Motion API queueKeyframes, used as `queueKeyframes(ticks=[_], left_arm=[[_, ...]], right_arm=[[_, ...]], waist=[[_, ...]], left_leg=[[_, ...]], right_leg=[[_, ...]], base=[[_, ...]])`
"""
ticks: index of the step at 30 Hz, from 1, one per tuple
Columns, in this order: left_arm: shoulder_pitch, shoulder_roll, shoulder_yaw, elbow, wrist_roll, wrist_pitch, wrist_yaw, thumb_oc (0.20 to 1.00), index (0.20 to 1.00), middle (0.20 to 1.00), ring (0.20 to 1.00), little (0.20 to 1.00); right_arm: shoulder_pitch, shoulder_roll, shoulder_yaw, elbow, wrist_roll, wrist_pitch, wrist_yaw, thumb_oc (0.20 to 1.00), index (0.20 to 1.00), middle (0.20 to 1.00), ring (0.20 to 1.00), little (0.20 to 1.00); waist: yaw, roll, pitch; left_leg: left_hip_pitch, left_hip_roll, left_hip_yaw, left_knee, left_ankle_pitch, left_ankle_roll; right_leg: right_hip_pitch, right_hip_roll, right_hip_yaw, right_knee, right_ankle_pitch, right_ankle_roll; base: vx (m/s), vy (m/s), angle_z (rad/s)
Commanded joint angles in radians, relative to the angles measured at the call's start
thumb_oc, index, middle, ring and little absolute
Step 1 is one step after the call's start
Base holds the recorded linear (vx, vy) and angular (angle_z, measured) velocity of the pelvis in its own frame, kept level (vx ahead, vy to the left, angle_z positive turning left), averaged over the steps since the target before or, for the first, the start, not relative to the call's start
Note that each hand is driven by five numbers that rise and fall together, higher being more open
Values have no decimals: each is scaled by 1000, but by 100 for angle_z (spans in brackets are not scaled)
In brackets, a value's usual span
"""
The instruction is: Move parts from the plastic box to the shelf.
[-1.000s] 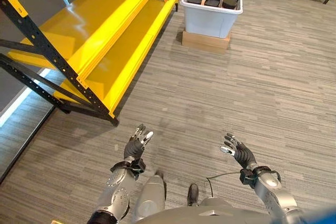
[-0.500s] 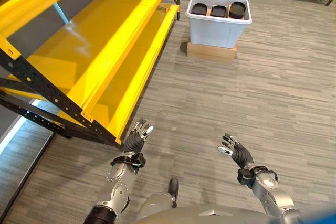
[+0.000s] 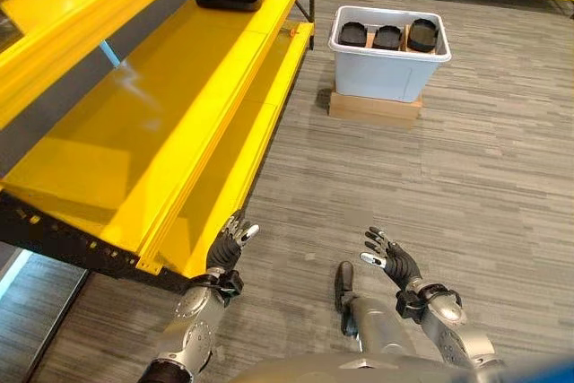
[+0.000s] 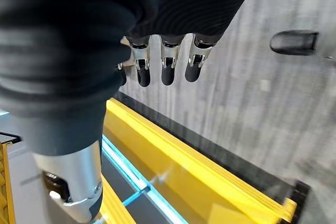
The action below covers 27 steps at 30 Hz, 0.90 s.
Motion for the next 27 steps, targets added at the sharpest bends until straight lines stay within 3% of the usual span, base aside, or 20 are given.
queueKeyframes(ticks=[1, 3, 5, 6, 7, 8, 9, 10, 11, 13, 15, 16, 17, 18, 19, 20, 21, 22, 27], left_arm=[[-9, 14, -2, -57, 21, -35, -25, 1000, 1000, 1000, 1000, 1000], [-8, 12, -3, -56, 19, -35, -26, 1000, 1000, 1000, 1000, 1000], [-6, 10, -7, -59, 15, -35, -25, 1000, 1000, 1000, 1000, 1000], [-6, 10, -7, -59, 15, -35, -25, 1000, 1000, 1000, 1000, 1000], [-4, 13, -3, -60, 11, -37, -24, 1000, 1000, 1000, 1000, 1000], [-4, 13, -3, -60, 11, -37, -24, 1000, 1000, 1000, 1000, 1000], [7, 13, 1, -67, -1, -37, -22, 1000, 1000, 1000, 1000, 1000], [7, 13, 1, -67, -1, -37, -22, 1000, 1000, 1000, 1000, 1000], [4, 13, 1, -68, -8, -37, -13, 1000, 1000, 1000, 1000, 1000], [3, 17, 2, -76, -19, -34, -7, 1000, 1000, 1000, 1000, 1000], [7, 17, 0, -84, -21, -29, -7, 1000, 1000, 1000, 1000, 1000], [3, 14, -7, -81, -17, -27, -1, 1000, 1000, 1000, 1000, 1000], [3, 14, -7, -81, -17, -27, -1, 1000, 1000, 1000, 1000, 1000], [5, 15, -7, -84, -12, -32, -1, 1000, 1000, 1000, 1000, 1000], [5, 15, -7, -84, -12, -32, -1, 1000, 1000, 1000, 1000, 1000], [10, 18, -7, -82, -6, -33, -6, 1000, 1000, 1000, 1000, 1000], [22, 18, -8, -84, 12, -35, -10, 1000, 1000, 1000, 1000, 1000], [28, 21, -4, -88, 20, -38, -11, 1000, 1000, 1000, 1000, 1000], [33, 22, 5, -83, 5, -39, -22, 1000, 1000, 1000, 1000, 1000]], right_arm=[[-11, -16, 2, -55, 38, -41, -8, 1000, 1000, 1000, 1000, 1000], [-9, -21, 2, -58, 40, -42, -6, 1000, 1000, 1000, 1000, 1000], [-7, -31, -1, -54, 45, -41, 0, 1000, 1000, 1000, 1000, 1000], [-7, -32, -1, -54, 45, -41, 0, 1000, 1000, 1000, 1000, 1000], [-3, -41, -5, -53, 52, -43, 3, 1000, 1000, 1000, 1000, 1000], [-3, -41, -5, -53, 52, -43, 3, 1000, 1000, 1000, 1000, 1000], [4, -53, -6, -60, 53, -42, 5, 1000, 1000, 1000, 1000, 1000], [4, -53, -6, -60, 53, -42, 5, 1000, 1000, 1000, 1000, 1000], [4, -56, -11, -58, 53, -44, 1, 1000, 1000, 1000, 1000, 1000], [2, -66, -13, -68, 58, -51, -6, 1000, 1000, 1000, 1000, 1000], [2, -74, -11, -69, 47, -49, -15, 1000, 1000, 1000, 1000, 1000], [-6, -75, -12, -68, 48, -52, -29, 1000, 1000, 1000, 1000, 1000], [-6, -75, -12, -67, 48, -52, -29, 1000, 1000, 1000, 1000, 1000], [-10, -73, -14, -68, 45, -54, -31, 1000, 1000, 1000, 1000, 1000], [-10, -73, -14, -68, 45, -54, -31, 1000, 1000, 1000, 1000, 1000], [-10, -71, -14, -64, 38, -59, -29, 1000, 1000, 1000, 1000, 1000], [-9, -67, -6, -59, 19, -63, -28, 1000, 1000, 1000, 1000, 1000], [-12, -66, -1, -57, 12, -65, -26, 1000, 1000, 1000, 1000, 1000], [-1, -53, 19, -54, 0, -49, 7, 1000, 1000, 1000, 1000, 1000]], waist=[[-12, -12, -58], [-15, -7, -61], [-17, 6, -71], [-17, 6, -71], [-13, 4, -69], [-13, 4, -68], [-9, -4, -65], [-9, -3, -65], [-6, -11, -55], [7, -29, -25], [22, -48, -3], [39, -52, 6], [42, -50, 8], [54, -51, 10], [53, -53, 8], [59, -47, 6], [82, -32, 2], [97, -27, 3], [102, -25, -31]], left_leg=[[-68, 82, -48, 101, 0, -30], [-64, 97, -46, 118, 1, -41], [-80, 131, -49, 227, 70, -90], [-81, 132, -49, 229, 68, -90], [-120, 137, -52, 342, 145, -112], [-121, 138, -53, 345, 144, -112], [-174, 148, -43, 497, 248, -144], [-176, 149, -43, 500, 247, -145], [-222, 150, -43, 604, 315, -169], [-308, 158, -23, 761, 372, -168], [-389, 159, 14, 807, 321, -118], [-498, 114, 43, 746, 234, -92], [-496, 116, 45, 749, 229, -91], [-553, 107, 75, 575, 176, -70], [-553, 104, 76, 569, 180, -69], [-549, 103, 80, 422, 169, -60], [-551, 82, 21, 139, 247, -61], [-557, 67, -45, 51, 285, -65], [-499, 59, -82, 49, 305, -53]], right_leg=[[123, -6, 25, -120, 116, 99], [129, 1, 20, -108, 100, 89], [158, 31, 13, -80, 39, 55], [157, 31, 12, -79, 39, 55], [192, 45, 18, -76, 12, 35], [193, 46, 18, -76, 12, 35], [232, 58, 25, -80, -18, 11], [231, 59, 25, -79, -18, 11], [252, 60, 31, -79, -32, -1], [281, 53, 47, -67, -54, -24], [310, 47, 64, -64, -73, -41], [341, 44, 82, -73, -77, -29], [343, 46, 84, -74, -78, -28], [375, 45, 94, -89, -88, -10], [373, 43, 94, -90, -87, -9], [387, 49, 98, -92, -98, -2], [432, 77, 126, -111, -116, 4], [458, 89, 146, -118, -127, 4], [502, 82, 175, -94, -175, 13]], base=[[436, -204, 23], [452, -227, 21], [416, -216, -3], [319, -172, -7], [201, -115, -8], [411, -242, -13], [207, -127, -13], [294, -196, -4], [132, -113, -7], [167, -172, 1], [201, -138, -22], [192, -55, -46], [320, 11, -42], [191, 29, -20], [289, 55, -10], [365, 80, -11], [497, 93, -7], [395, 64, -17], [326, 97, -65]])
